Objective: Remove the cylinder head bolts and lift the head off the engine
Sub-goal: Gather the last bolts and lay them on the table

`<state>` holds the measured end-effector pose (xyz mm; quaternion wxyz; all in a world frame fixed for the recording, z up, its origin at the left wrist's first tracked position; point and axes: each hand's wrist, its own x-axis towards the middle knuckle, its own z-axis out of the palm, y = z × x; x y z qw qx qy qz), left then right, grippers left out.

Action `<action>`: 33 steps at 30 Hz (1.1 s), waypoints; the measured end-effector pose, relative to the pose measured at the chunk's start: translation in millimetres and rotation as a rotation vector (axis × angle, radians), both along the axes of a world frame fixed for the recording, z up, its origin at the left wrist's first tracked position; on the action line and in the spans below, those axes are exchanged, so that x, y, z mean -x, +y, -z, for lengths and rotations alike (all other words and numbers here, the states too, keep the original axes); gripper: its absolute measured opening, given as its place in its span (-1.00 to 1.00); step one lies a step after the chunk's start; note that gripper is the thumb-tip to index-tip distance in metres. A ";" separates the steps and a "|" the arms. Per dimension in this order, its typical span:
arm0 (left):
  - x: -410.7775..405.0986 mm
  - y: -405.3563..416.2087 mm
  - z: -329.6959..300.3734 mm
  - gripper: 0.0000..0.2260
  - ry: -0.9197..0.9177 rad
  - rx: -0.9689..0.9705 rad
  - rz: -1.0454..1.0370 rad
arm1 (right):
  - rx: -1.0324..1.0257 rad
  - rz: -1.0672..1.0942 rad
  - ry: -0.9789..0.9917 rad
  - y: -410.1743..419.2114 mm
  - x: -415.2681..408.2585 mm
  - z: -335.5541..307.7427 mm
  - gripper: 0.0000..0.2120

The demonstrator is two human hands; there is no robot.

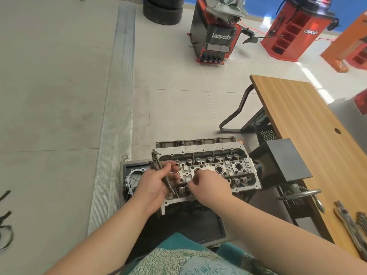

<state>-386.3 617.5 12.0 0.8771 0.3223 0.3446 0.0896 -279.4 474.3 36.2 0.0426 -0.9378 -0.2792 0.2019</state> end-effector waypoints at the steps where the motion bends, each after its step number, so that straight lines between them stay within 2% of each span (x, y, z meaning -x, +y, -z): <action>1: 3.5 4.1 2.3 -0.82 0.006 -0.053 0.005 | 0.096 -0.033 0.000 -1.0 2.4 8.4 -0.72; 4: 12.0 11.1 11.4 -0.63 0.049 -0.291 0.050 | 0.119 -0.065 -0.076 -3.0 8.5 27.3 -0.71; 7: 21.3 16.1 20.9 -0.52 0.081 -0.365 0.065 | 0.101 -0.102 -0.132 -1.1 10.6 36.1 -0.72; 10: 26.3 18.9 27.5 -0.70 0.107 -0.329 0.030 | 0.077 -0.128 -0.176 0.6 7.6 37.2 -0.69; 12: 26.4 19.0 29.0 -0.82 0.103 -0.217 -0.012 | 0.078 -0.184 -0.214 1.7 4.0 37.0 -0.67; 15: 24.7 18.9 31.0 -0.76 0.101 -0.147 -0.044 | 0.066 -0.217 -0.204 1.8 3.8 37.5 -0.70; 20: 25.8 17.8 28.7 -0.80 0.105 -0.176 -0.026 | -0.024 -0.181 -0.187 -6.7 8.6 38.0 -0.74; 22: 25.6 17.8 28.4 -0.76 0.121 -0.212 -0.003 | -0.093 -0.166 -0.194 -11.3 10.3 37.0 -0.75; 25: 24.7 16.0 27.2 -0.81 0.118 -0.221 0.022 | -0.246 -0.105 -0.166 -19.4 10.6 31.4 -0.77; 30: 15.8 15.2 17.5 -0.76 0.071 -0.319 0.217 | -0.437 -0.017 -0.021 -19.2 7.1 13.4 -0.84; 33: 7.5 16.0 6.5 -0.77 0.069 -0.386 0.309 | -0.565 0.018 0.000 -6.9 3.7 -5.3 -0.88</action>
